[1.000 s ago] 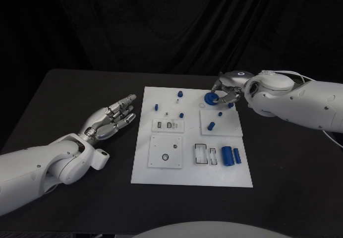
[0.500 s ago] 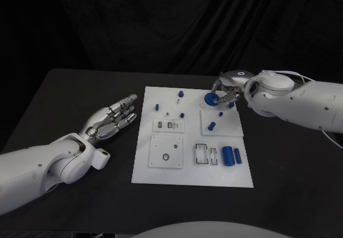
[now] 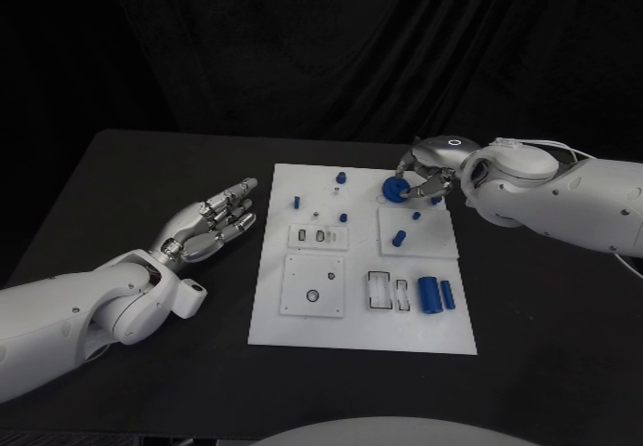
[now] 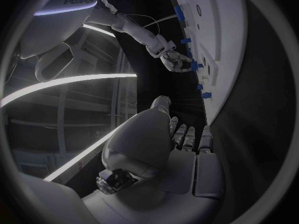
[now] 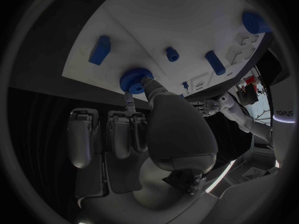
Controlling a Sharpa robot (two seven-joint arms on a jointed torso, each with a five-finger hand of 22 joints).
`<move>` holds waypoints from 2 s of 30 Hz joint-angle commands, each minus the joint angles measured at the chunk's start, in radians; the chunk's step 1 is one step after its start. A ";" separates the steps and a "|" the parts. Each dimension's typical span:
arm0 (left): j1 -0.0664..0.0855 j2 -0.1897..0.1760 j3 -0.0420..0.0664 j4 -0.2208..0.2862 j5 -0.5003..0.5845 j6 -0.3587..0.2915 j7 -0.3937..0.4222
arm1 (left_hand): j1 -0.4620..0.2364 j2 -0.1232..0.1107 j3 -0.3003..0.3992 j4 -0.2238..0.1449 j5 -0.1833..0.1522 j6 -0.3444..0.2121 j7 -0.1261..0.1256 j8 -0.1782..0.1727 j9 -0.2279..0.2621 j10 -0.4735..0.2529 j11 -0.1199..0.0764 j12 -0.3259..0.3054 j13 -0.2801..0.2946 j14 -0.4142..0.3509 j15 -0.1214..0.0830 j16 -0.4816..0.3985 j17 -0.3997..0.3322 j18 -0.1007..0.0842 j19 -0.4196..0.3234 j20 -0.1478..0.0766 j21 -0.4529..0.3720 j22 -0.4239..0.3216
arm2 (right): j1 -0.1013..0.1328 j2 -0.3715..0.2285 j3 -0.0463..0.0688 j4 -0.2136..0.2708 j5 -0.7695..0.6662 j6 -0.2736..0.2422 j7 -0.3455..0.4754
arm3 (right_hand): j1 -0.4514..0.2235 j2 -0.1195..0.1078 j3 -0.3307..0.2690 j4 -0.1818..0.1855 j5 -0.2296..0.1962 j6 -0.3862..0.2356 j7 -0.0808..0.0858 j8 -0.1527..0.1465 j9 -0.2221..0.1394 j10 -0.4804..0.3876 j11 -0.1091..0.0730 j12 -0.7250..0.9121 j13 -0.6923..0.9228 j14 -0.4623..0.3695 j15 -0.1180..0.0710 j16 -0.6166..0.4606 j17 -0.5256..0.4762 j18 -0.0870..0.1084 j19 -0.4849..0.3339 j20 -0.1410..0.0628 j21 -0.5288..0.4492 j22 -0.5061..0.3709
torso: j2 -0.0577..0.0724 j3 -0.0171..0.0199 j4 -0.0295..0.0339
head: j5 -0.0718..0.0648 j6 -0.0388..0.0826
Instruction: Assemble the parts on the task board
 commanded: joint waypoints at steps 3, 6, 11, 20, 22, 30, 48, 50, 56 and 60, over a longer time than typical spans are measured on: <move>0.001 -0.001 0.001 0.001 -0.003 0.009 0.160 | -0.008 -0.005 0.004 -0.001 -0.005 -0.008 -0.002 -0.002 -0.001 -0.002 0.008 0.002 -0.001 0.000 0.006 -0.004 -0.001 -0.005 0.001 0.004 -0.006 -0.002 | 0.024 -0.009 0.001 0.049 -0.010 -0.021 -0.011 | -0.013 0.008 0.009 0.009 0.001 0.034 -0.039 0.206 0.289 0.104 -0.006 0.003 0.263 0.102 -0.007 0.003 0.263 -0.006 0.061 -0.006 0.003 0.229 | 0.000 -0.0006 0.0000 | 0.001 0.002; 0.000 0.000 0.001 0.000 -0.001 0.009 0.161 | -0.011 -0.005 0.006 0.001 -0.007 -0.010 -0.005 -0.002 -0.001 -0.001 0.010 0.002 -0.001 0.000 0.007 -0.004 -0.001 -0.006 0.001 0.005 -0.006 -0.002 | 0.032 -0.008 0.002 0.067 -0.010 -0.022 -0.012 | -0.014 0.008 0.009 0.009 0.001 0.034 -0.039 0.206 0.289 0.104 -0.006 0.003 0.263 0.102 -0.007 0.003 0.263 -0.007 0.061 -0.007 0.003 0.229 | 0.000 -0.0008 -0.0017 | 0.000 0.002; 0.000 0.003 0.001 -0.001 0.024 0.011 0.163 | -0.011 -0.006 0.006 0.001 -0.006 -0.007 -0.006 -0.002 -0.001 0.001 0.011 0.002 0.000 0.000 0.008 -0.004 -0.001 -0.006 0.001 0.006 -0.006 -0.002 | 0.039 0.006 0.002 0.088 -0.010 -0.018 -0.009 | -0.017 0.009 0.010 0.012 0.001 0.032 -0.038 0.205 0.290 0.104 -0.005 0.003 0.263 0.102 -0.007 0.003 0.263 -0.007 0.062 -0.007 0.004 0.230 | -0.001 -0.0023 -0.0003 | 0.000 0.001; 0.000 0.007 0.001 -0.003 0.036 0.012 0.165 | -0.010 -0.008 0.008 0.000 -0.004 -0.005 -0.005 -0.001 -0.001 0.001 0.011 0.002 0.000 0.000 0.008 -0.004 -0.001 -0.006 0.001 0.006 -0.006 -0.002 | 0.042 0.067 0.002 0.070 -0.010 -0.005 0.002 | -0.019 0.009 0.010 0.013 0.001 0.028 -0.037 0.204 0.290 0.104 -0.005 0.003 0.263 0.102 -0.007 0.003 0.263 -0.007 0.063 -0.007 0.005 0.231 | 0.000 -0.0017 -0.0018 | -0.010 0.003; 0.000 0.009 0.001 -0.003 0.037 0.013 0.165 | -0.010 -0.008 0.008 0.000 -0.004 -0.005 -0.005 -0.001 -0.001 0.001 0.011 0.002 0.000 0.000 0.008 -0.004 -0.001 -0.006 0.001 0.006 -0.006 -0.002 | 0.042 0.089 0.002 0.055 -0.010 -0.002 0.005 | -0.019 0.008 0.010 0.013 0.001 0.027 -0.037 0.203 0.290 0.104 -0.005 0.003 0.263 0.102 -0.007 0.003 0.263 -0.007 0.063 -0.007 0.005 0.231 | 0.001 -0.0013 0.0001 | -0.013 0.004; 0.000 0.014 0.001 -0.005 0.038 0.014 0.164 | -0.010 -0.008 0.008 0.000 -0.004 -0.005 -0.005 -0.001 -0.001 0.001 0.011 0.002 0.000 0.000 0.008 -0.004 -0.001 -0.006 0.001 0.006 -0.006 -0.002 | 0.038 0.169 0.002 -0.007 -0.010 0.022 0.011 | -0.020 0.007 0.012 0.012 0.001 0.020 -0.034 0.199 0.290 0.104 -0.003 0.003 0.263 0.102 -0.006 0.003 0.263 -0.007 0.062 -0.007 0.004 0.230 | 0.002 0.0001 0.0014 | -0.017 0.005; 0.000 0.016 0.001 -0.006 0.039 0.014 0.162 | -0.010 -0.009 0.009 0.000 -0.004 -0.004 -0.004 -0.001 0.000 0.002 0.011 0.002 0.000 0.000 0.008 -0.004 -0.001 -0.006 0.001 0.006 -0.006 -0.002 | 0.029 0.238 0.002 -0.068 -0.010 0.059 0.013 | -0.033 0.007 0.019 0.007 0.001 -0.028 -0.004 0.138 0.272 0.104 0.022 0.003 0.263 0.102 0.014 0.003 0.263 -0.002 0.050 0.010 -0.012 0.222 | 0.002 -0.0007 0.0057 | -0.020 0.002; 0.000 0.016 0.001 -0.007 0.039 0.014 0.162 | -0.010 -0.009 0.009 0.000 -0.004 -0.004 -0.004 -0.001 0.000 0.002 0.011 0.002 0.000 0.000 0.008 -0.004 -0.001 -0.006 0.001 0.006 -0.006 -0.002 | 0.029 0.238 0.002 -0.067 -0.010 0.062 0.013 | -0.035 0.006 0.021 0.006 0.001 -0.038 0.001 0.117 0.263 0.104 0.027 0.003 0.263 0.102 0.019 0.003 0.263 -0.001 0.047 0.014 -0.016 0.220 | 0.002 -0.0006 0.0052 | -0.019 0.002; 0.000 0.017 0.001 -0.008 0.039 0.014 0.162 | -0.010 -0.011 0.010 -0.001 -0.004 -0.005 -0.004 -0.001 0.000 0.002 0.011 0.002 0.000 0.000 0.008 -0.004 -0.001 -0.006 0.001 0.006 -0.006 -0.002 | 0.029 0.236 0.002 -0.065 -0.010 0.071 0.013 | -0.048 -0.001 0.034 0.004 0.001 -0.086 0.017 -0.010 0.192 0.104 0.042 0.003 0.263 0.102 0.032 0.003 0.263 0.007 0.027 0.030 -0.043 0.207 | 0.002 -0.0020 0.0039 | -0.017 0.001; 0.000 0.017 0.001 -0.008 0.039 0.014 0.162 | -0.010 -0.011 0.010 -0.001 -0.004 -0.005 -0.004 -0.001 0.000 0.002 0.011 0.002 0.000 0.000 0.008 -0.004 -0.001 -0.006 0.001 0.006 -0.006 -0.002 | 0.029 0.235 0.002 -0.064 -0.010 0.078 0.014 | -0.054 -0.007 0.041 0.003 0.001 -0.096 0.020 -0.065 0.151 0.104 0.045 0.003 0.263 0.099 0.036 -0.002 0.256 0.009 0.020 0.034 -0.055 0.202 | 0.002 -0.0019 0.0021 | -0.015 -0.002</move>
